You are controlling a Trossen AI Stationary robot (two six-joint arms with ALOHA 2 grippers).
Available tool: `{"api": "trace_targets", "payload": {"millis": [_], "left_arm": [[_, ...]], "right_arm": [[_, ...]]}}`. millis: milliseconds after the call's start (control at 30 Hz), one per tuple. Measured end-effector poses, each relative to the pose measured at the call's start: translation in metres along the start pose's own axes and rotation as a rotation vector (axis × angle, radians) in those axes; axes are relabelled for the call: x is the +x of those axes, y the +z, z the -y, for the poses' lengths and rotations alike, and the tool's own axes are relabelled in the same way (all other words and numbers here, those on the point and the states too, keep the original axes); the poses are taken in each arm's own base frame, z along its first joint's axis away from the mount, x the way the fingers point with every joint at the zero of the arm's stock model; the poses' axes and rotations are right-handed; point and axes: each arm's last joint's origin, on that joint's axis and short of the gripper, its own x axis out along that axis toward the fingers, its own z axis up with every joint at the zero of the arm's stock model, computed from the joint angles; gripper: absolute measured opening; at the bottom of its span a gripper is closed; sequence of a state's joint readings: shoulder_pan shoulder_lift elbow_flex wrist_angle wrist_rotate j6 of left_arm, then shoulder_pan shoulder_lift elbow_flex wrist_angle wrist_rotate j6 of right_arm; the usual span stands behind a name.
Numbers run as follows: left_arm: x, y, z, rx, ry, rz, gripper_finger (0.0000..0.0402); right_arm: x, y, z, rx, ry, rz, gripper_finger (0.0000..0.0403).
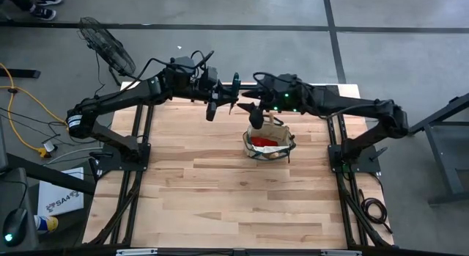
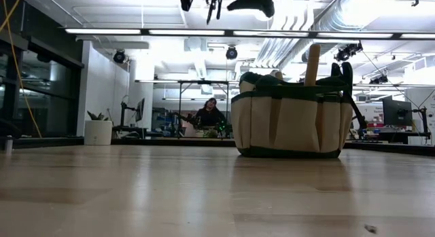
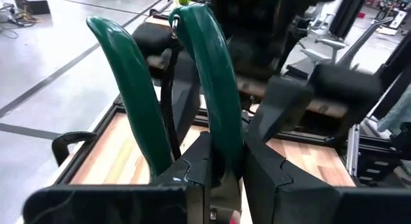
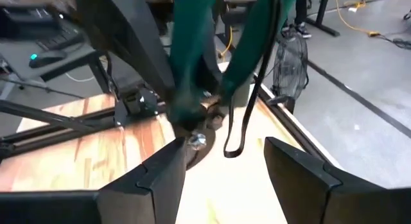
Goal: Pick & Place Garden tools in Gardening bag
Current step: Put the shear scissors into the gardening bag
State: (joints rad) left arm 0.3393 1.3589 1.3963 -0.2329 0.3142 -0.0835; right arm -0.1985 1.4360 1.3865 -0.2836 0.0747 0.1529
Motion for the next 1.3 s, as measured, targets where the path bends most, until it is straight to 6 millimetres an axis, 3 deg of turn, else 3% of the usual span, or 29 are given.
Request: {"api": "trace_targets", "payload": {"millis": [167, 733, 1300], "left_arm": [[0.0, 0.0, 0.0, -0.001, -0.016, -0.001, 0.0052], [0.0, 0.0, 0.001, -0.005, -0.035, -0.004, 0.0052], [0.0, 0.0, 0.001, -0.005, -0.035, -0.004, 0.0052]], "right_arm": [[0.014, -0.008, 0.003, -0.001, -0.013, -0.038, 0.0201], [0.026, -0.009, 0.016, -0.036, -0.001, -0.037, 0.0195], [0.026, -0.007, 0.015, -0.039, 0.023, -0.017, 0.0069]]}}
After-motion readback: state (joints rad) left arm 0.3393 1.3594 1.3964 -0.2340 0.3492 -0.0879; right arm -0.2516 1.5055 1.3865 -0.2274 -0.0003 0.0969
